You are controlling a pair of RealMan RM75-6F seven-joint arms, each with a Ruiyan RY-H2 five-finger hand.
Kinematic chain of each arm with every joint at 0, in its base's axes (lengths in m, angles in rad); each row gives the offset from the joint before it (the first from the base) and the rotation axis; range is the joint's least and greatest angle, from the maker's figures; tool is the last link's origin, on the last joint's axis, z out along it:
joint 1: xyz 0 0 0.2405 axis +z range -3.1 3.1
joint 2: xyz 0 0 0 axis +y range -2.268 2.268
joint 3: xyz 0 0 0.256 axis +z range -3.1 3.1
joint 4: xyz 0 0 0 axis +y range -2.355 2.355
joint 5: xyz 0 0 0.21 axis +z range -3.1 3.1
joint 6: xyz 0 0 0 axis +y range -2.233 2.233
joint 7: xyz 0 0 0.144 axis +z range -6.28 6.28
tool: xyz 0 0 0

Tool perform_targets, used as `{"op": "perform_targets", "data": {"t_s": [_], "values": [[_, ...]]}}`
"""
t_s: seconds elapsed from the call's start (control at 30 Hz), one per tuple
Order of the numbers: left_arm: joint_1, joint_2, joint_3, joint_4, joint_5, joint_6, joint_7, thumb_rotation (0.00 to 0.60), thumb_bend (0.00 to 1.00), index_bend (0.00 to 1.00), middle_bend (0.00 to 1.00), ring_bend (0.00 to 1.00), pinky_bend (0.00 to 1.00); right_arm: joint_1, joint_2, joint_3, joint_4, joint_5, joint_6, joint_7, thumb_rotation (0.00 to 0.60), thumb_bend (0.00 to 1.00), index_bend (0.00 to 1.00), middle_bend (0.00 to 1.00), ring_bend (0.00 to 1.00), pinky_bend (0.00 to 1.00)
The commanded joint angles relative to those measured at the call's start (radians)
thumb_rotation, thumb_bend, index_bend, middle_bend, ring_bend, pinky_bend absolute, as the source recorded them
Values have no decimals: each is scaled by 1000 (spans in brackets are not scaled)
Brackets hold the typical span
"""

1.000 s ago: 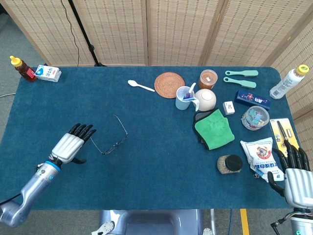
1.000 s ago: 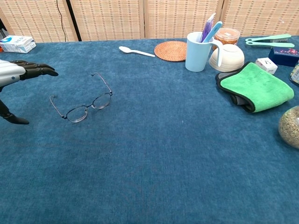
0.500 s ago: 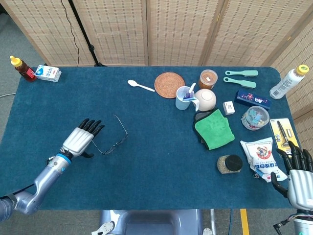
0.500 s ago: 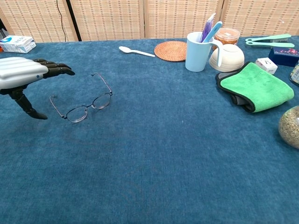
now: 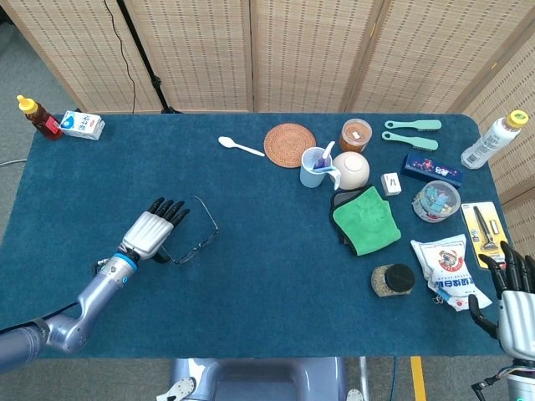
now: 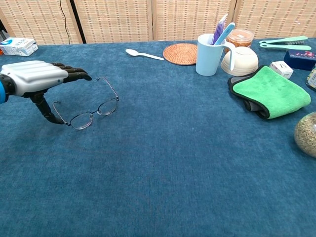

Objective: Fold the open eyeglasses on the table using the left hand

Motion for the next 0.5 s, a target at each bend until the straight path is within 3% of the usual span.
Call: {"op": "perform_targets", "data": {"t_s": [0.03,0.5], "values": [[-10,-16,-11,0,-18,3,8,498,73,0,0,0,0,-1,1,0,2,2,0,4,600,427,178,0,0,0],[-88,-83,-75,-81,-181,-24,65,498,73,0,0,0,0,-8,-3,6,26,15,4,31,600,427,178,0,0,0]]}}
